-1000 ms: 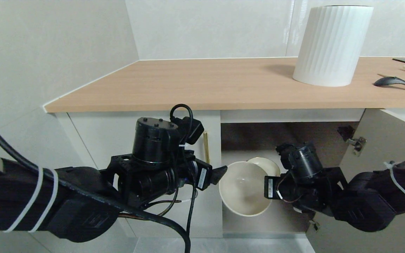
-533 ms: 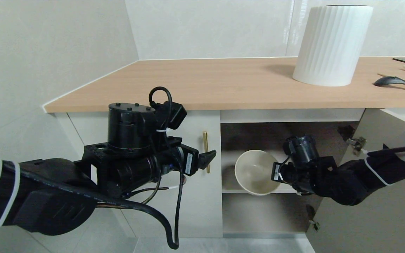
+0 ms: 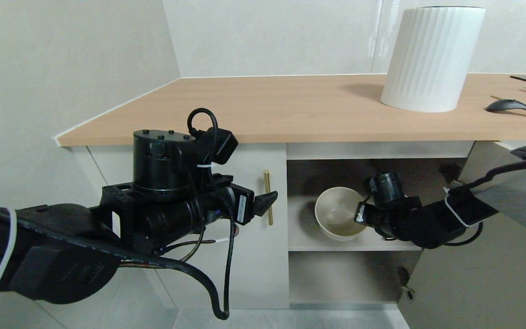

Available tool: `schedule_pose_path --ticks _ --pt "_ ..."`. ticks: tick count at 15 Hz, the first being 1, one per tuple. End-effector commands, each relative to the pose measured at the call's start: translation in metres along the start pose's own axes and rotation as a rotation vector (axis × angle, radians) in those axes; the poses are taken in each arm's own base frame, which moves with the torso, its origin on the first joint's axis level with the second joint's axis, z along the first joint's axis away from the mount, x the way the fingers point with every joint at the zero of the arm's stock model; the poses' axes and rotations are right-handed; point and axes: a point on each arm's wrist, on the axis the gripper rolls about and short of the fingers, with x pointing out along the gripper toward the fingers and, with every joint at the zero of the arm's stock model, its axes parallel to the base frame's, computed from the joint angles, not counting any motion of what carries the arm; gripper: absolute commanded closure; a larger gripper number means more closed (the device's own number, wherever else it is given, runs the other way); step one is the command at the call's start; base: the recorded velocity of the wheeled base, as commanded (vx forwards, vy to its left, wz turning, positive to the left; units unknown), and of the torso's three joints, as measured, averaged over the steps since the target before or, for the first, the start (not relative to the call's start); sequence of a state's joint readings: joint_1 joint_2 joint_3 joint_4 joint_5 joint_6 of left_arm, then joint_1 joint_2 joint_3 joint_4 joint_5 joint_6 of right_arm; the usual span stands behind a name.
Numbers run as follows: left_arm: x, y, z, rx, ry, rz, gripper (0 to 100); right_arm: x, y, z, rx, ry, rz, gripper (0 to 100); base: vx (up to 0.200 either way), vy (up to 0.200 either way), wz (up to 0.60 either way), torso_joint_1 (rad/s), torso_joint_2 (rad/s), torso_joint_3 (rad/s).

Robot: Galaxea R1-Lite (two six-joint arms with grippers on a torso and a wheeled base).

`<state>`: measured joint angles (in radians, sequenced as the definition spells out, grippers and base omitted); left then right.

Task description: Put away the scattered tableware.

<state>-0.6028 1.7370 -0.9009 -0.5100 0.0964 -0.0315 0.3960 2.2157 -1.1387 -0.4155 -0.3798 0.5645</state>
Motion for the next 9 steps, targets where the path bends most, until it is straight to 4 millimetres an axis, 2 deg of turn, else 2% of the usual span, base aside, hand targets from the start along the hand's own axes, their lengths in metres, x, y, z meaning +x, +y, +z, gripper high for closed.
schedule_pose_path --ticks 1,9 --pt "0.0 0.0 0.0 0.0 -0.001 -0.001 0 0.011 -0.001 -0.003 0.002 0.006 -0.013 100 0.0 0.0 0.0 0.0 0.0 0.0" --pt "0.0 0.0 0.001 -0.001 -0.004 0.0 0 0.029 -0.003 -0.005 0.006 0.008 -0.029 100 0.0 0.0 0.0 0.0 0.0 0.0"
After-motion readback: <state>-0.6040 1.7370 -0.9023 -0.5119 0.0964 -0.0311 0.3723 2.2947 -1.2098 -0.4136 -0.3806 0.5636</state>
